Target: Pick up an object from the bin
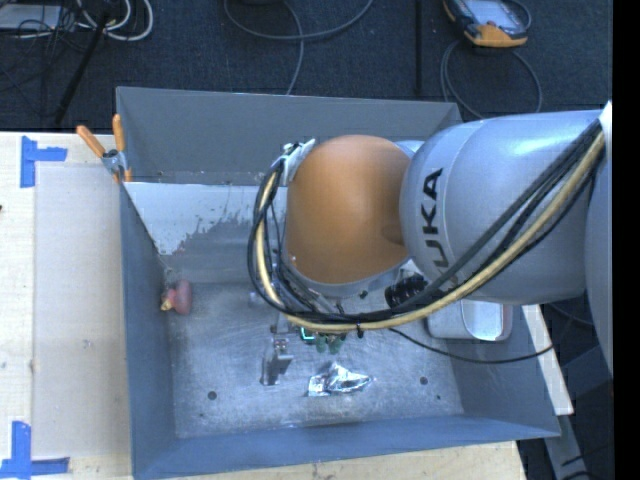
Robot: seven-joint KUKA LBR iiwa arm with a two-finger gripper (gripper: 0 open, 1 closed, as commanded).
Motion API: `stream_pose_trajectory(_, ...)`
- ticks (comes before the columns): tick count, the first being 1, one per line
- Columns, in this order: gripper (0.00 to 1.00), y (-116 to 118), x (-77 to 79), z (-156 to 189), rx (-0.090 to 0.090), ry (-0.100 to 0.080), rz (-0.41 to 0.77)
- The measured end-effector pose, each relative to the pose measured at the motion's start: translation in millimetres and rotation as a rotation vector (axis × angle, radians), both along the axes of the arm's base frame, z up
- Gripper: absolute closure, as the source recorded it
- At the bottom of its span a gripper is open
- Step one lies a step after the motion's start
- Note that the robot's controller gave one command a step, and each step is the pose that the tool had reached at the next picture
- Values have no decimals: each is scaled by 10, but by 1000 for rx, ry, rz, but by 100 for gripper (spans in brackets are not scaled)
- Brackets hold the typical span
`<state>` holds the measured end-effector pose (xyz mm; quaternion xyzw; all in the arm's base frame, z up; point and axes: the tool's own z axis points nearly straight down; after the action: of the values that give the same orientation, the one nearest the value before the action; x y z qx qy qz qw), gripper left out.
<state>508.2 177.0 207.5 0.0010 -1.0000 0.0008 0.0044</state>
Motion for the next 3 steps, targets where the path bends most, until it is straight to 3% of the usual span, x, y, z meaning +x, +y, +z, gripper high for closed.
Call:
stream_pose_trajectory(1,0,-310,-266,-1340,6,-24,186)
stream_pose_trajectory(2,0,-1043,188,-98,2,-15,479)
stream_pose_trajectory(3,0,-1281,-331,-847,7,-1,695)
